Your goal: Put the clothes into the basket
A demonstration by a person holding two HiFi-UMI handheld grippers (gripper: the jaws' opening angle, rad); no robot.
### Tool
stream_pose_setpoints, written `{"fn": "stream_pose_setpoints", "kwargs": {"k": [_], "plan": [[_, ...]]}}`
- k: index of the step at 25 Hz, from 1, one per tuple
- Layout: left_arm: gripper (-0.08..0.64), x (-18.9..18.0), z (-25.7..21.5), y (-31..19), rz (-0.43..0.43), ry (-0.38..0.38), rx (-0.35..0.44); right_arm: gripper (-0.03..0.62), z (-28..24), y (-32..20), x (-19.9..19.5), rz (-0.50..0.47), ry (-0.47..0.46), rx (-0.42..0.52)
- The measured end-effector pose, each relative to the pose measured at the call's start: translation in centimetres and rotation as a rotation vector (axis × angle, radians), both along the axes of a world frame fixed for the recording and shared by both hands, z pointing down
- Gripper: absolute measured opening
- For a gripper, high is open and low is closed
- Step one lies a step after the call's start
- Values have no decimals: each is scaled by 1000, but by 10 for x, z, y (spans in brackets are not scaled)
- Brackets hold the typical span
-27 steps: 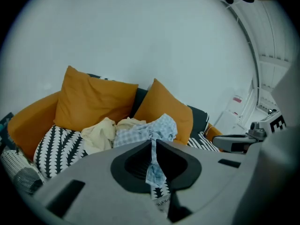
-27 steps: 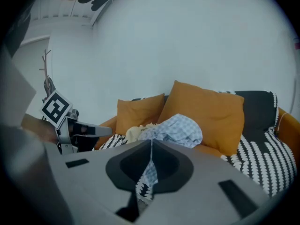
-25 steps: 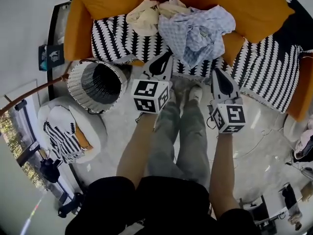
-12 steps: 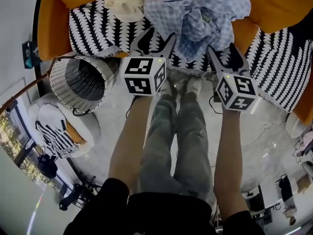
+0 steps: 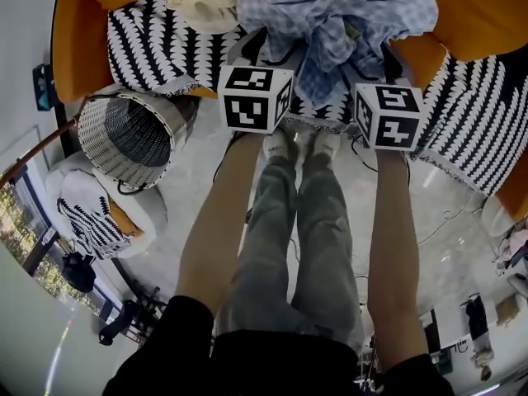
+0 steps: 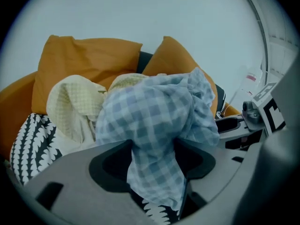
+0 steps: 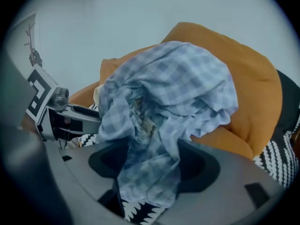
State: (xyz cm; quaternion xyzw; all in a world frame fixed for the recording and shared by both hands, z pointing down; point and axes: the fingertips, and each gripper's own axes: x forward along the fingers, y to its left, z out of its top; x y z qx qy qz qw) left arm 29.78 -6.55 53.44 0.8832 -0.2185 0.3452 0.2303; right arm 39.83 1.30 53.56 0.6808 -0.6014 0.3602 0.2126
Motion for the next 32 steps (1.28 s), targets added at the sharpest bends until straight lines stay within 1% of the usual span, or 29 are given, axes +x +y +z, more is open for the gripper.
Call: {"fn": "stream_pose_setpoints", "kwargs": {"k": [2,3,4,6,7,9,13,18,23,25,28,32], "plan": [[267,8,6,0,16,-23,-4,309,3,-2,-3,-7,13,-19],[259,11,8,1,28,-31,-3,256,5,-3,-5,-10,16,-29],[223,12,9,2,40,-35,-2,147,6,-2,-8,-13,13,-37],[125,12,9,4,50,-39,3,95,9,0,-15,-16,-15,-44],[85,10,7,5,47,-41,5,83,8,3,-18,-15,-35,-41],[58,5,1,8,33,-37,4,71,2,9,-20,-8,-62,-28],[51,-8,-21,12,-1,-2,8,64,-19,20,-24,12,-77,24],[49,-28,-55,18,-61,68,26,61,-55,31,-33,37,-79,122],[49,-45,-93,34,-83,143,53,60,-106,42,-38,57,-58,223],[49,-48,-109,41,-95,176,58,58,-128,43,-37,53,-43,262],[49,-63,-129,49,-116,207,64,58,-160,41,-47,37,-29,310],[49,-83,-168,55,-168,248,84,58,-208,36,-61,-4,-11,370]]}}
